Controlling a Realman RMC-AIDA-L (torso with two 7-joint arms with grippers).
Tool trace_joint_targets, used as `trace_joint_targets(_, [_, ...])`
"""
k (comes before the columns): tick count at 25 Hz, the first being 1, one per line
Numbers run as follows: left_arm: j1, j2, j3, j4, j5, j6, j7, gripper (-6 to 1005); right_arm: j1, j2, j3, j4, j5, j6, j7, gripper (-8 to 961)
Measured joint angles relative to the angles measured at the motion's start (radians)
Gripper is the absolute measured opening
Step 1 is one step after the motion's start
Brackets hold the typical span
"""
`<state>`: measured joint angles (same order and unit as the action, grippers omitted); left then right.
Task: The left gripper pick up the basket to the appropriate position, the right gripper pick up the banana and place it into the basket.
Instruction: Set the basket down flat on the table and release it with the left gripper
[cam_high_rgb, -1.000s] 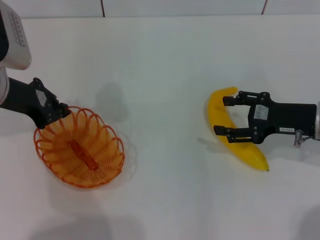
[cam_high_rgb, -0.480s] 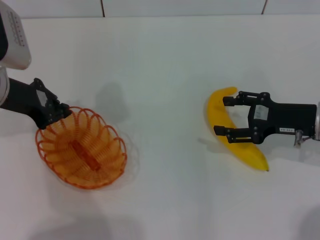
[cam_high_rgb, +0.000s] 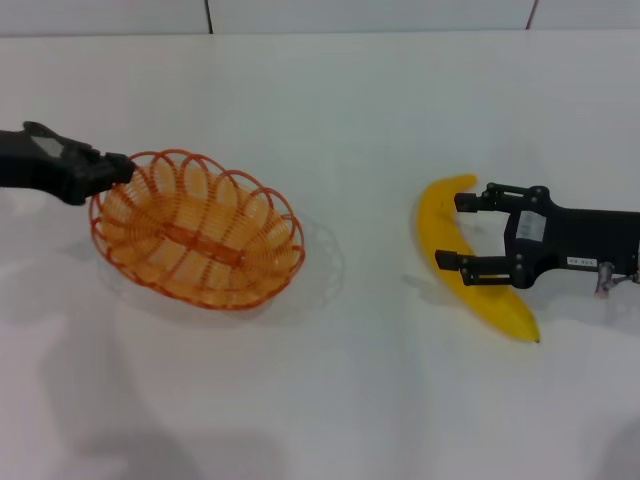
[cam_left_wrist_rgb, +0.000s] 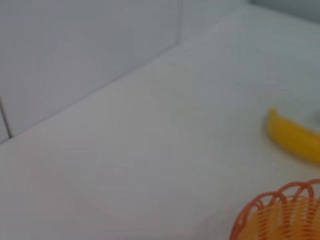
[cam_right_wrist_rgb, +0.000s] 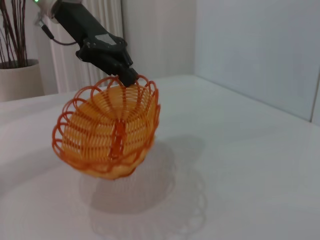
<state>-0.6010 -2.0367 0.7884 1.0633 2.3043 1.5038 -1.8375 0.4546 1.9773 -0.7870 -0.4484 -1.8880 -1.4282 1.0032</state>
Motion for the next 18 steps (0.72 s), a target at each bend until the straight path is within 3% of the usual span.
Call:
trace_joint_targets(3, [-0.026, -0.004, 0.013, -0.053, 0.014, -0.046, -0.059, 61, 0.005, 0.004, 0.001, 0.0, 0.006, 0.0, -0.005, 817])
trace_joint_targets(9, [-0.133, -0.001, 0.012, -0.299, 0.032, -0.226, -0.109, 62, 0.011, 0.007, 0.004, -0.001, 0.007, 0.0, -0.002, 815])
trace_joint_targets(18, [-0.176, -0.004, 0.009, -0.393, -0.042, -0.298, -0.125, 64, 0.024, 0.017, 0.005, -0.004, 0.008, 0.0, -0.003, 811])
